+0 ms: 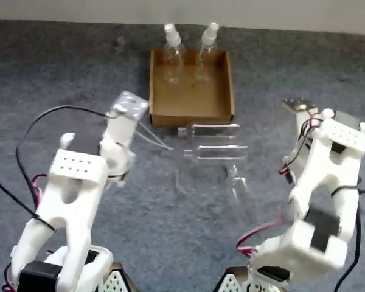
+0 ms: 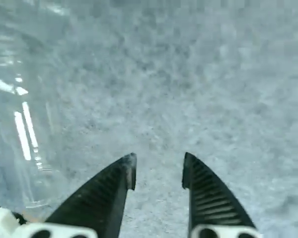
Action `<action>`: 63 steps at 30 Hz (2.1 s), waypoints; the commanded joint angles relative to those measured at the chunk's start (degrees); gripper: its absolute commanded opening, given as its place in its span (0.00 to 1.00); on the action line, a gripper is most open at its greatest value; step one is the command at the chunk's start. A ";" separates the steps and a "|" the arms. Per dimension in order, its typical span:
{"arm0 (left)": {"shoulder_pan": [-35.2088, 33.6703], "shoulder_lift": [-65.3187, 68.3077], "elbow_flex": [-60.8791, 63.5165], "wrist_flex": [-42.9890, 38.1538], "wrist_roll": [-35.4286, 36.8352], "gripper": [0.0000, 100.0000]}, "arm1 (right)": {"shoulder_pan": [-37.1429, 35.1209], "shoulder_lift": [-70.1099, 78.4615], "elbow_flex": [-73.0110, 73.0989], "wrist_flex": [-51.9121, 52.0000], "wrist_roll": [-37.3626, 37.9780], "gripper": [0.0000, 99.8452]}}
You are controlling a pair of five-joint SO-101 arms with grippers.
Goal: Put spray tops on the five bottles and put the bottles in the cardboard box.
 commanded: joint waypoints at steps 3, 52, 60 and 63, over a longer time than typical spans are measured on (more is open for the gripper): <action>0.75 -1.45 2.59 -8.26 5.36 0.01 | -9.54 -20.88 11.82 0.84 -0.18 0.19; -8.84 11.91 0.13 -15.12 9.85 0.01 | -32.84 -11.56 30.81 -19.03 -26.55 0.25; -8.57 12.18 -0.04 -19.87 10.11 0.01 | -31.78 -11.56 31.08 -21.76 -22.51 0.03; -7.43 12.18 -0.40 -20.66 10.29 0.01 | -30.20 -11.65 30.99 -21.85 -19.69 0.00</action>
